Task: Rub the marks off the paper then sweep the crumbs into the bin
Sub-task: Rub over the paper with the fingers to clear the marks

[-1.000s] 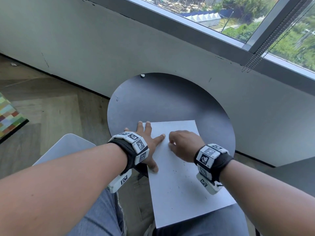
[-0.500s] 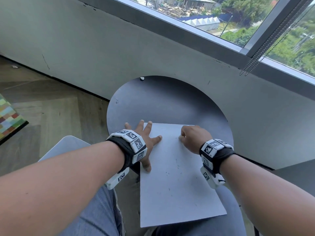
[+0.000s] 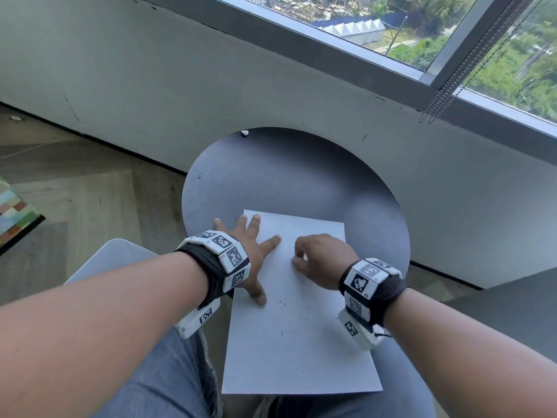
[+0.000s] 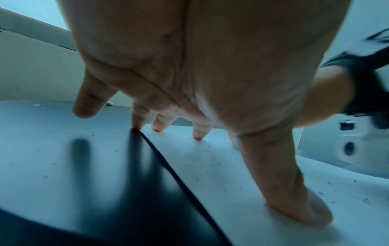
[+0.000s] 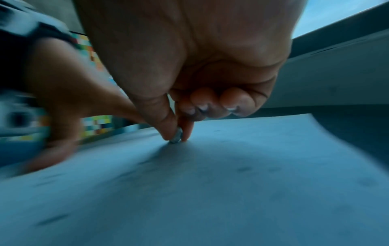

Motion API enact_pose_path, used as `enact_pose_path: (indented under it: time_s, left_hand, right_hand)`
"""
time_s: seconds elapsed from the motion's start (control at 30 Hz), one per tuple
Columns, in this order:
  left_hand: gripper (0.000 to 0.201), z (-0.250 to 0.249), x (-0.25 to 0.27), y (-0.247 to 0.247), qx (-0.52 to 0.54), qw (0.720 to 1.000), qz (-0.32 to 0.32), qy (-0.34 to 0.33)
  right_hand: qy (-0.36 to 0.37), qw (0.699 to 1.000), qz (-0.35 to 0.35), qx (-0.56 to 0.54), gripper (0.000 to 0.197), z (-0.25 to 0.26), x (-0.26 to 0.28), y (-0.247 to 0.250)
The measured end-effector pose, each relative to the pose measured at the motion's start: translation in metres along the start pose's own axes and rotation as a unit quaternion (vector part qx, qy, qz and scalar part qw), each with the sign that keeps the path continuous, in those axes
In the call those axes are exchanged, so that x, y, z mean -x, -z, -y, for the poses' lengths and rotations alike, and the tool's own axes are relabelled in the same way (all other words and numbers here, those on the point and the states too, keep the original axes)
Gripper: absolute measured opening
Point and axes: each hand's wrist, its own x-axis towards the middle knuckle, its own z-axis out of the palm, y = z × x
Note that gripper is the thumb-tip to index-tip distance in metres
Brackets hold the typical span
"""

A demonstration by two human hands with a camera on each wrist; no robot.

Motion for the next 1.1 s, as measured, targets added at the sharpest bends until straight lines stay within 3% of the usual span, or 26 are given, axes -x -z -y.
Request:
enact_pose_path:
  time_s: [0.13, 0.2, 0.27, 0.43, 0.5, 0.77, 0.83, 1.0, 1.1]
  left_hand:
    - [0.138, -0.001, -0.001, 0.001, -0.004, 1.0, 0.007, 0.005]
    - [0.139, -0.001, -0.001, 0.001, -0.005, 1.0, 0.009, 0.008]
    - [0.139, 0.0, -0.001, 0.001, -0.004, 1.0, 0.008, 0.007]
    - [0.14, 0.0, -0.001, 0.001, 0.004, 1.0, 0.007, 0.003]
    - [0.14, -0.001, 0.0, 0.001, 0.001, 1.0, 0.009, 0.003]
    - [0.139, -0.002, 0.004, 0.003, -0.001, 1.0, 0.01, 0.005]
    - [0.139, -0.001, 0.005, 0.002, 0.001, 1.0, 0.01, 0.005]
    - [0.139, 0.002, 0.008, 0.0, -0.009, 1.0, 0.015, 0.002]
    - [0.14, 0.003, 0.009, -0.001, -0.018, 1.0, 0.019, -0.005]
  right_hand:
    - [-0.112, 0.994, -0.008, -0.001, 0.017, -0.044, -0.028, 0.014]
    - [-0.134, 0.991, -0.012, 0.012, 0.017, -0.052, -0.034, 0.016]
    - [-0.119, 0.992, -0.016, 0.028, 0.017, -0.046, -0.03, 0.012]
    - [0.024, 0.999, -0.002, 0.028, 0.019, 0.002, 0.01, -0.006]
    - [0.043, 0.999, 0.009, 0.015, 0.018, 0.004, 0.016, -0.009]
    - [-0.118, 0.993, -0.014, 0.018, 0.016, -0.063, -0.022, 0.009]
    - [-0.096, 0.995, -0.021, 0.027, 0.016, -0.059, -0.018, 0.006]
    - [0.04, 0.999, -0.011, 0.035, 0.017, -0.017, 0.017, -0.01]
    - [0.057, 0.998, 0.005, 0.026, 0.017, -0.014, 0.021, -0.01]
